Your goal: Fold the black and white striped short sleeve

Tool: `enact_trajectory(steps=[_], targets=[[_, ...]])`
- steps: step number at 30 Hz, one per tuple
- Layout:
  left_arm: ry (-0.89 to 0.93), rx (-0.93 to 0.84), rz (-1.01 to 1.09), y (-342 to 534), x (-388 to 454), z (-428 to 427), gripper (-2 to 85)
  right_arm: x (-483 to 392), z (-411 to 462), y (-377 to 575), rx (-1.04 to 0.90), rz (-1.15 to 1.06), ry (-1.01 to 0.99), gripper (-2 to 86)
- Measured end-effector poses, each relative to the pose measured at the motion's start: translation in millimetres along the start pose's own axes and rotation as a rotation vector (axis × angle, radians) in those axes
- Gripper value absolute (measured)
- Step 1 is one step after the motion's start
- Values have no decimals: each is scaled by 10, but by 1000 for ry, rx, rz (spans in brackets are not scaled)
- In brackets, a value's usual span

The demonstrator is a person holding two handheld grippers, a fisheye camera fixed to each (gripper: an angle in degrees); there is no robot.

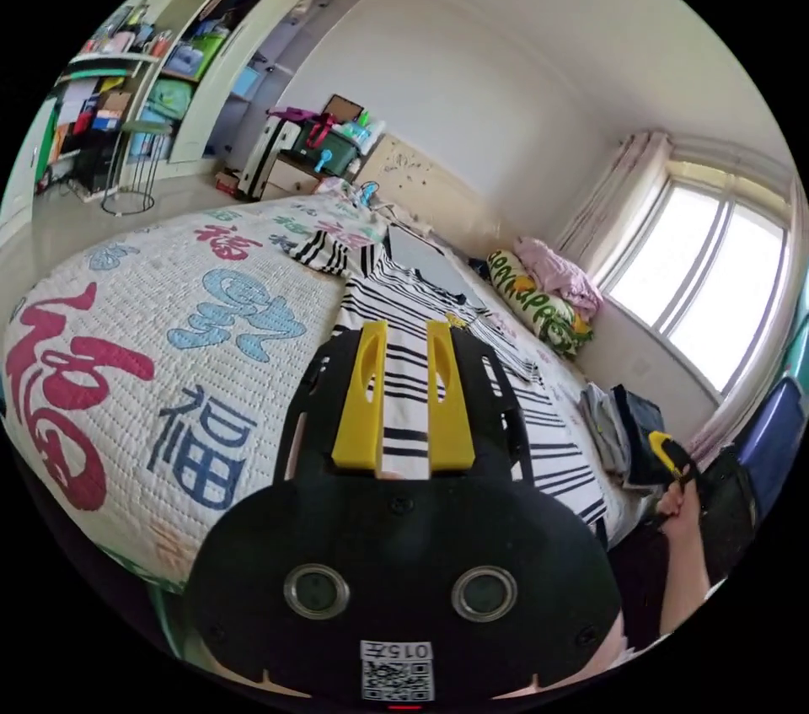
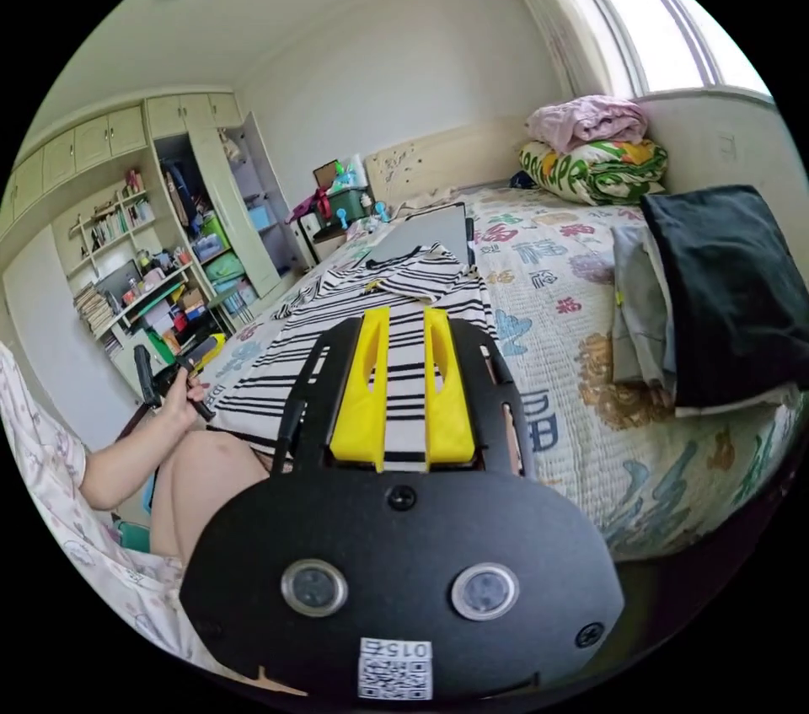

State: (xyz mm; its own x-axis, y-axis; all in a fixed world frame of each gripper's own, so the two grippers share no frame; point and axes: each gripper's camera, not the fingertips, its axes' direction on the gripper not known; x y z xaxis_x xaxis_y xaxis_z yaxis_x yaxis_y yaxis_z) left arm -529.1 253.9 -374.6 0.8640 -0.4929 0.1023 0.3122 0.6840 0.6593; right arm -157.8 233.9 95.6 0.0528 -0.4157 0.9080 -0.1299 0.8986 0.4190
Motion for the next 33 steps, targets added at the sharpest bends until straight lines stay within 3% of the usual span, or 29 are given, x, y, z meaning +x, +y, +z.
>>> enact_trajectory(steps=[3, 6, 11, 22, 33], targets=[[-34, -3, 99, 182, 228, -234, 75, -184, -415, -6, 17, 30, 35, 73], [120, 30, -11, 126, 278, -507, 70, -332, -719, -232, -6, 30, 42, 74], [147, 10, -122, 27, 507, -652, 75, -760, -1160, -502, 77, -20, 53, 75], [137, -88, 64, -132, 1713, -656, 75, -1013, -1383, -591, 59, 9, 63, 76], [123, -107, 4, -383, 2414, -581, 71, -777, -1418, -348, 59, 90, 26, 76]])
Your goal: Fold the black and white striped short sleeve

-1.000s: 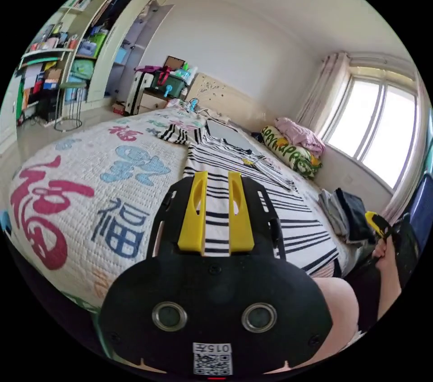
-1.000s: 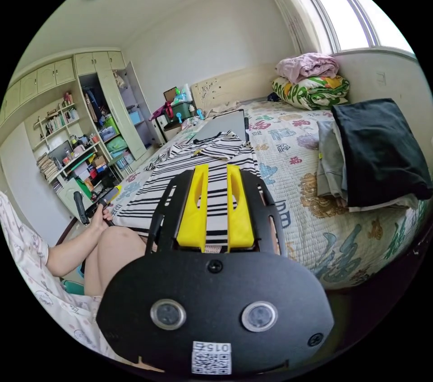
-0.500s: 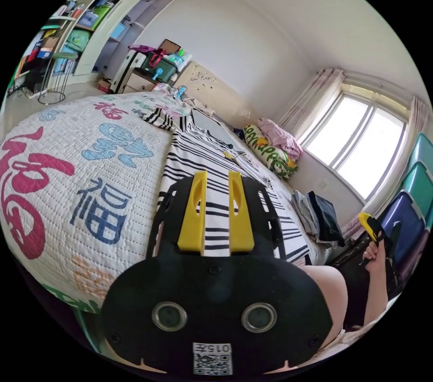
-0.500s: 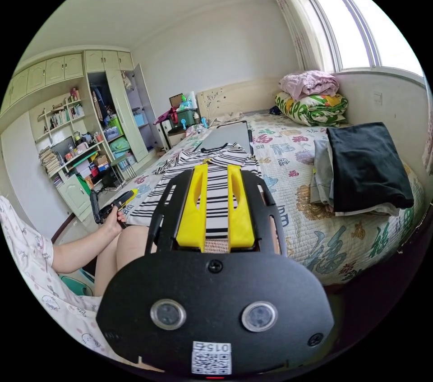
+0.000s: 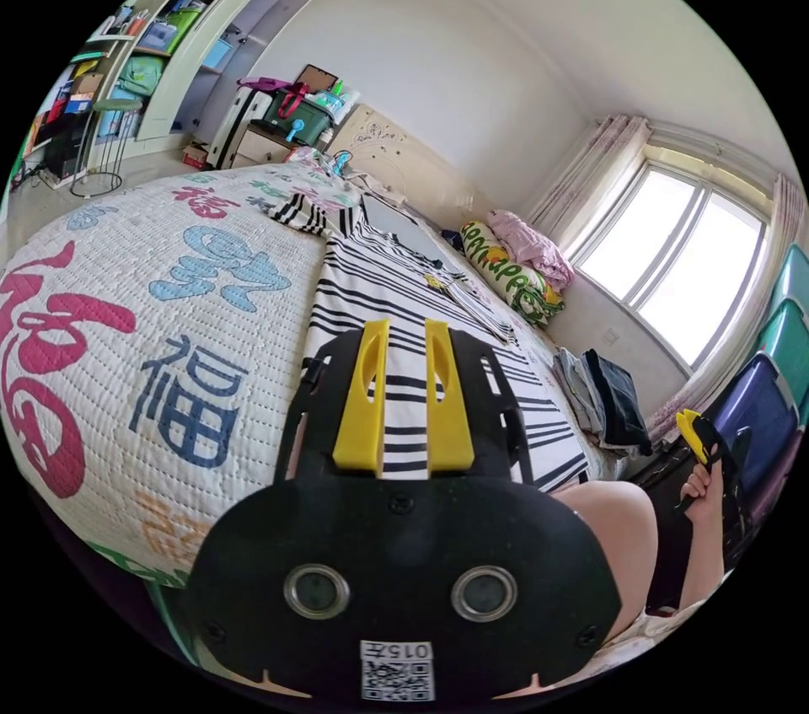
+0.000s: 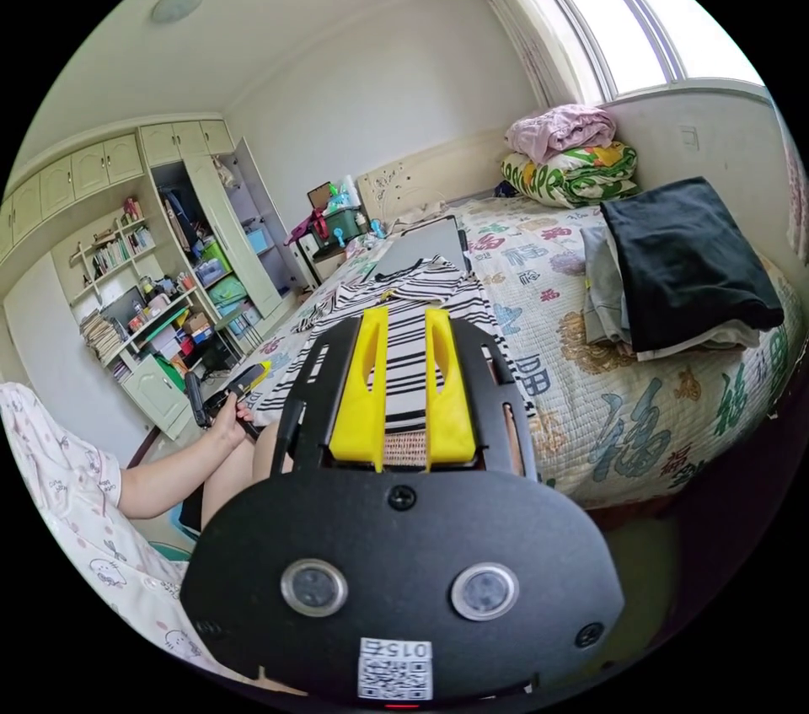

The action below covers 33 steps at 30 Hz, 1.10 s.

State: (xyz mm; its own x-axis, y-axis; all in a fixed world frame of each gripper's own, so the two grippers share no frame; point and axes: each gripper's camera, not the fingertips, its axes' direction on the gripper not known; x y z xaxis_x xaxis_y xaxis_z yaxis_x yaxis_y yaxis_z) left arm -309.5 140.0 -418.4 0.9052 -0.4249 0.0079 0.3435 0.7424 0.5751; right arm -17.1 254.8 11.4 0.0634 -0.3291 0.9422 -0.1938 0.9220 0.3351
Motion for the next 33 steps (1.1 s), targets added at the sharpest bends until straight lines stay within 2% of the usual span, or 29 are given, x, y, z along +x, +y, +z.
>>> enact_trajectory(steps=[7, 22, 27, 33], targets=[[-26, -25, 39, -240, 547, 95, 72, 268, -34, 214, -1, 8, 10, 76], [-21, 35, -89, -1030, 1116, 25, 69, 989, 137, 1156, -17, -22, 8, 76], [-23, 36, -73, -1347, 1356, -19, 75, 1256, 448, 1633, -55, -41, -19, 76], [-36, 48, -132, -1820, 1408, -148, 85, 1599, 1213, 2247, -198, -80, -105, 78]])
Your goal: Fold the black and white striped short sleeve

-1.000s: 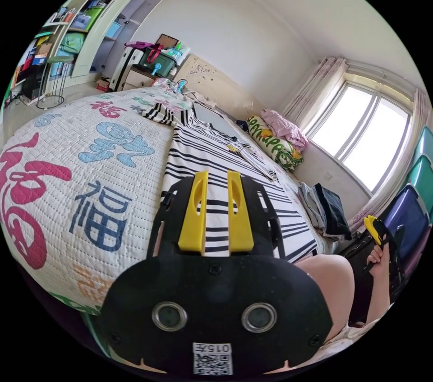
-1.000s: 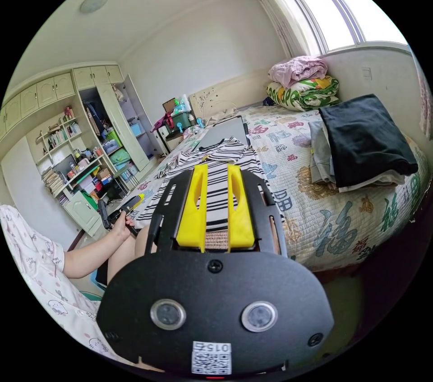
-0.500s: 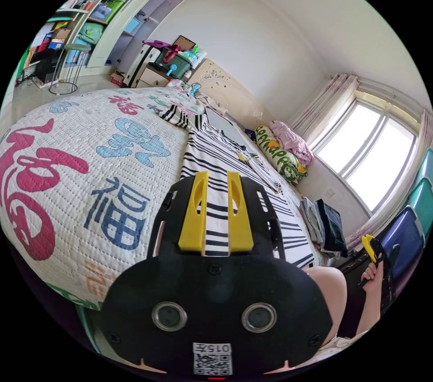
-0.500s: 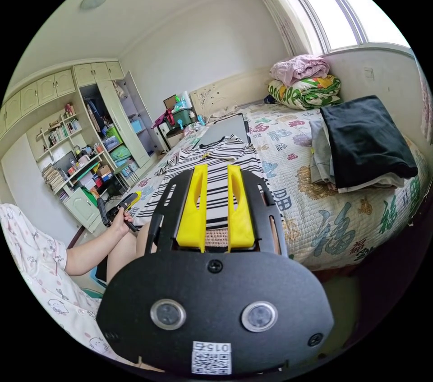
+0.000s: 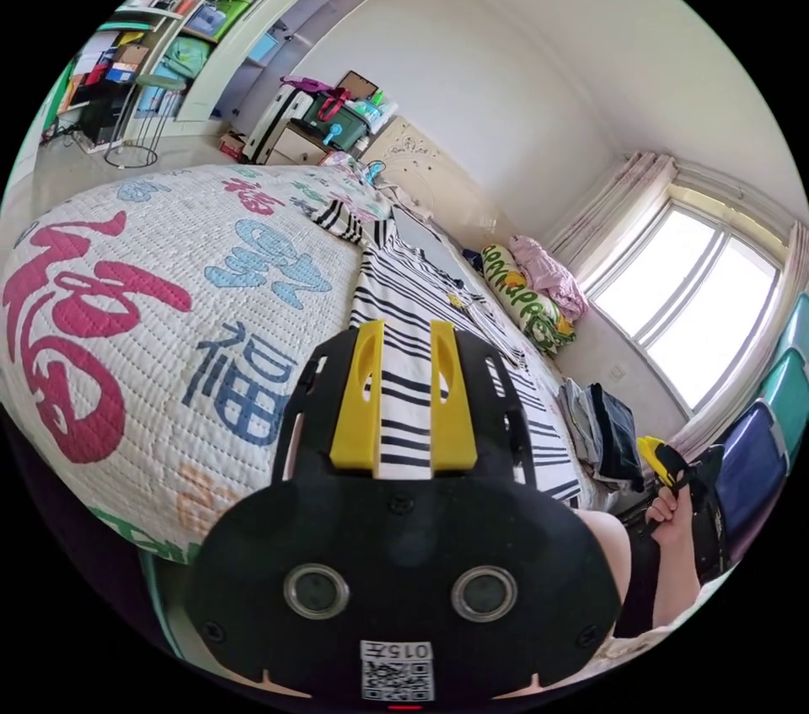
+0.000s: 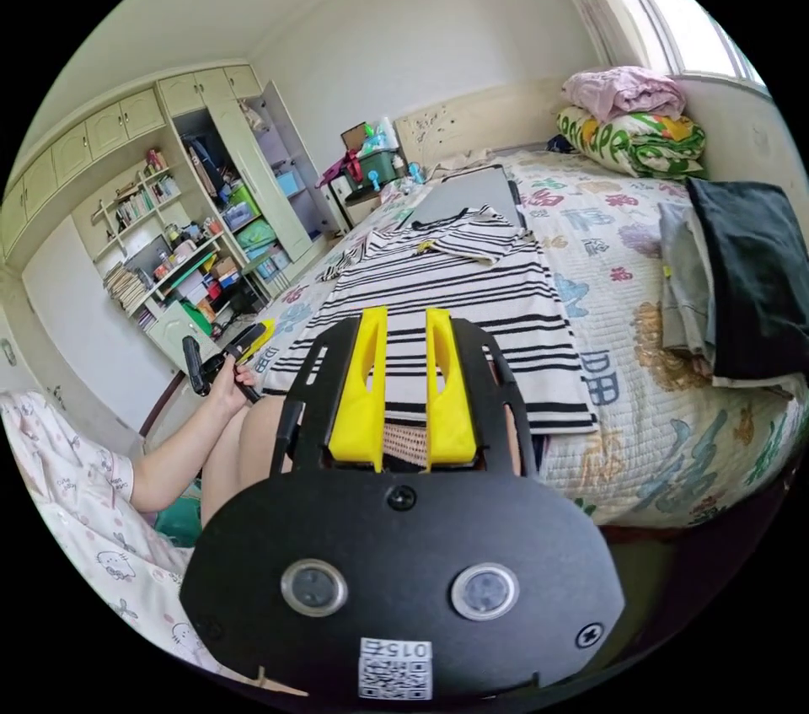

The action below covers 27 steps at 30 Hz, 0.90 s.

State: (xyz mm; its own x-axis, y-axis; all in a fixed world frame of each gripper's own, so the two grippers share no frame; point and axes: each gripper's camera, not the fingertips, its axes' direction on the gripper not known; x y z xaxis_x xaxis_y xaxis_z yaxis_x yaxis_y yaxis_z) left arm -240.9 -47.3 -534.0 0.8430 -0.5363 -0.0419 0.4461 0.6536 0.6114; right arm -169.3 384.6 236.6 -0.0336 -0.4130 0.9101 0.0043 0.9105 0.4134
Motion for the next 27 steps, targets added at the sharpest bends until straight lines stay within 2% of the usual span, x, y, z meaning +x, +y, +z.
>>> enact_trajectory(steps=[4, 8, 13, 17, 22, 27], targets=[[-28, 0, -142, -433, -122, -82, 88, 159, 697, 219, -73, -66, -88, 78], [91, 15, -409, -1023, -523, -23, 90, 166, 1519, 330, -165, -192, -155, 79], [-3, 105, -373, -2015, -682, 256, 99, 191, 2547, 464, -262, -274, -281, 80], [19, 69, -329, -2836, -854, 932, 112, 265, 3460, 652, -333, -317, -347, 79], [-5, 55, -332, -3410, -1098, 1637, 129, 455, 4428, 907, -399, -328, -396, 80], [19, -2, -371, -4079, -1326, 2111, 76, 734, 5295, 1214, -444, -333, -380, 79]])
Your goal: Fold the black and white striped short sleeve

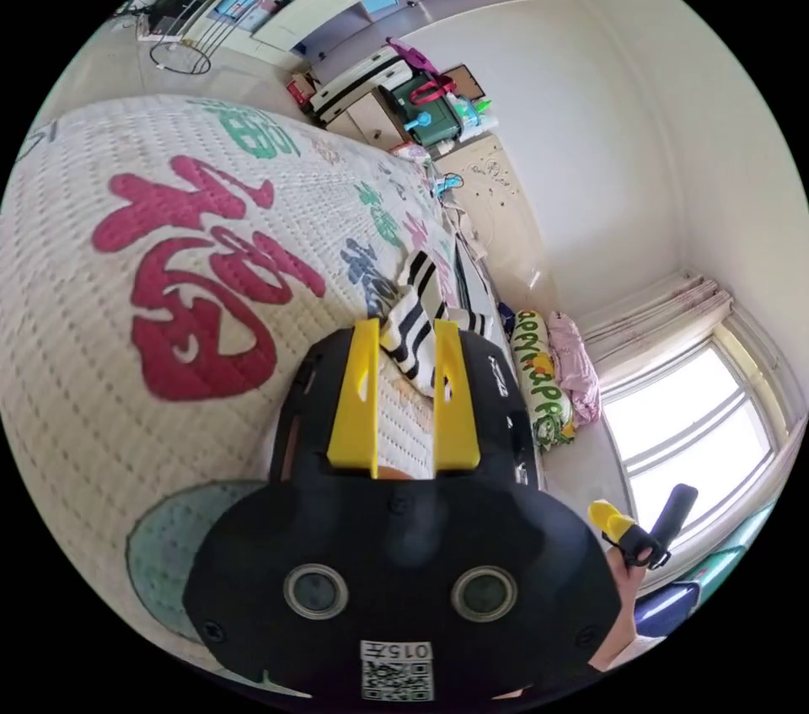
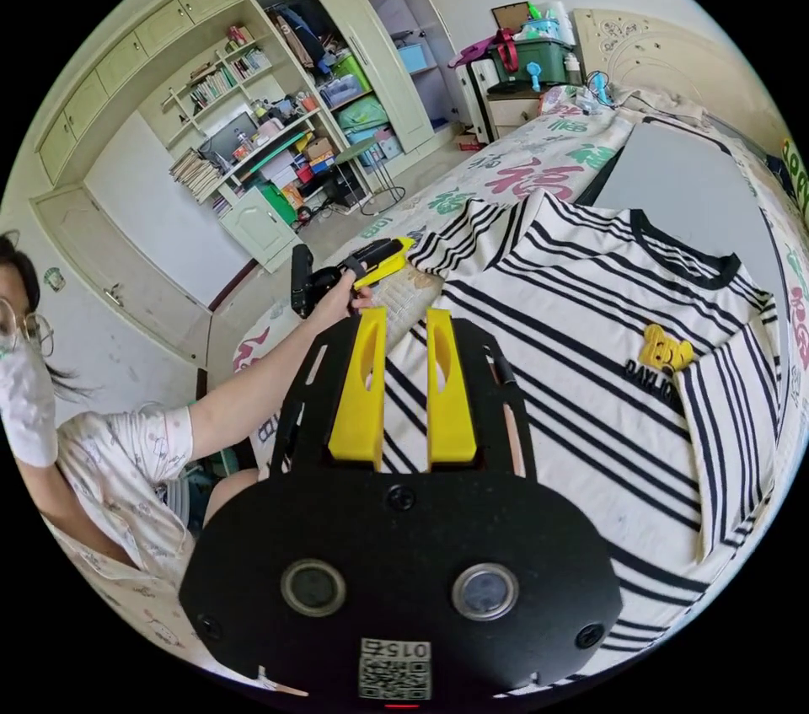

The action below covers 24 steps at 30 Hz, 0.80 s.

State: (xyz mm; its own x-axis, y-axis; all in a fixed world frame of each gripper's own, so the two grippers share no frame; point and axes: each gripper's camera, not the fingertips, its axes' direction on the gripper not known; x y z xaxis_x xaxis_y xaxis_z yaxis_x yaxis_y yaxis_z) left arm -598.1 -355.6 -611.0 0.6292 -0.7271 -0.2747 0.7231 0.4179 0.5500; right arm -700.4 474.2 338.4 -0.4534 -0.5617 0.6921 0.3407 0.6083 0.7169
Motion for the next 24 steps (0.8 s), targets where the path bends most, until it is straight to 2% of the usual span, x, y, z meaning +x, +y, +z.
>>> enact_trajectory(steps=[2, 5, 13, 20, 24], targets=[[40, -40, -54, -157, -126, 34, 10, 278, 409, 36, -23, 8, 35, 79], [187, 33, -98, -127, -300, -197, -3, 565, 907, 40, -47, -2, 101, 80], [172, -14, -147, -225, -310, -338, -6, 1338, 2339, -506, -119, 72, 143, 89], [217, -35, -159, -237, -563, -353, -6, 1541, 3727, -605, -249, 60, 298, 112], [214, -37, -150, -162, -709, -346, -6, 1651, 4110, -513, -266, 48, 394, 116]])
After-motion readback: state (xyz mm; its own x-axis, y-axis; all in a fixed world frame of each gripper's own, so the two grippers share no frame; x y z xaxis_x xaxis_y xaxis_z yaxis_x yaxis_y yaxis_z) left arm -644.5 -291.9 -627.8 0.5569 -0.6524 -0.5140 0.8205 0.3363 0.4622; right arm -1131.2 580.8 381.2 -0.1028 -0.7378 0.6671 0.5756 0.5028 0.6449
